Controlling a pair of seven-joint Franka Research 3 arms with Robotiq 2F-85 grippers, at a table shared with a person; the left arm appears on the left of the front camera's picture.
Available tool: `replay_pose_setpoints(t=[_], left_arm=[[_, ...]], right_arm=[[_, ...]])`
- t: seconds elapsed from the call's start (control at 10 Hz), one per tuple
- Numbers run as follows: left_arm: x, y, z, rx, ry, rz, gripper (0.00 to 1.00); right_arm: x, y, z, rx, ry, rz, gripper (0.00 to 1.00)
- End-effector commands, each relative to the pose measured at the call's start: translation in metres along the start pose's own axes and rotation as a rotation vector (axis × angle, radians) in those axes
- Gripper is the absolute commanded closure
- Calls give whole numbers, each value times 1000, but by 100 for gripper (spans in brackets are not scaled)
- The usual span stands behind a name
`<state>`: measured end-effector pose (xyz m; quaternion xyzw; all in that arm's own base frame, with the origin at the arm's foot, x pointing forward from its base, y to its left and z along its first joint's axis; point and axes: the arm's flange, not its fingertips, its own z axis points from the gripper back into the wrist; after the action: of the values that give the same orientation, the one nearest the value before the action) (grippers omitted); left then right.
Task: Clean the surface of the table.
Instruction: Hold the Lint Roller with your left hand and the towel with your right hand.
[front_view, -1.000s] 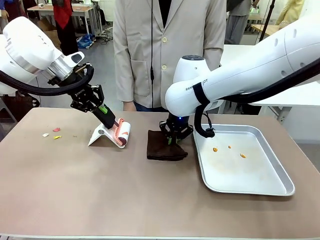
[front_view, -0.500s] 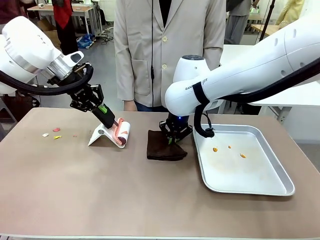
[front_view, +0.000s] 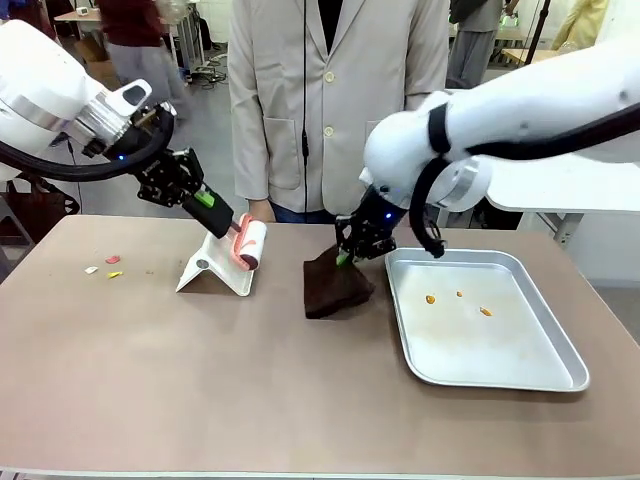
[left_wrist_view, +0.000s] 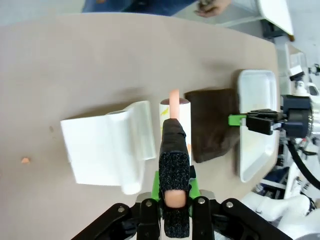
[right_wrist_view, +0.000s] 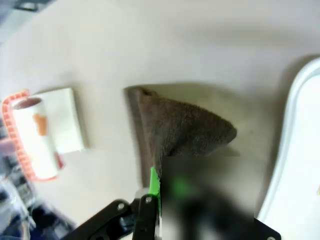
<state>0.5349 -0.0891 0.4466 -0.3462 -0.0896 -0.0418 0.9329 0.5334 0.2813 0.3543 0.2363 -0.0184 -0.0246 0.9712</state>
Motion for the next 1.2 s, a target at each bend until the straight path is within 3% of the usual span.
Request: replay_pose_setpoints(t=[0.0,0.3,0.6,0.9,1.1], left_arm=[[-19,5,18,-170,-45,-44,100],[-34,17,51,-358,-70,-32,100],[-61,76,107,-519,-115,70,100],[-104,150,157,-652,-71,42,100],[-138,216,191,-711,-115,61,100]], right_arm=[[-24,-39,31,341,58,103,100],[-54,-66,65,620,57,191,100],[-100,-88,102,835,148,259,100],[-136,-143,132,918,101,108,100],[-153,-208,166,972,-15,-66,100]])
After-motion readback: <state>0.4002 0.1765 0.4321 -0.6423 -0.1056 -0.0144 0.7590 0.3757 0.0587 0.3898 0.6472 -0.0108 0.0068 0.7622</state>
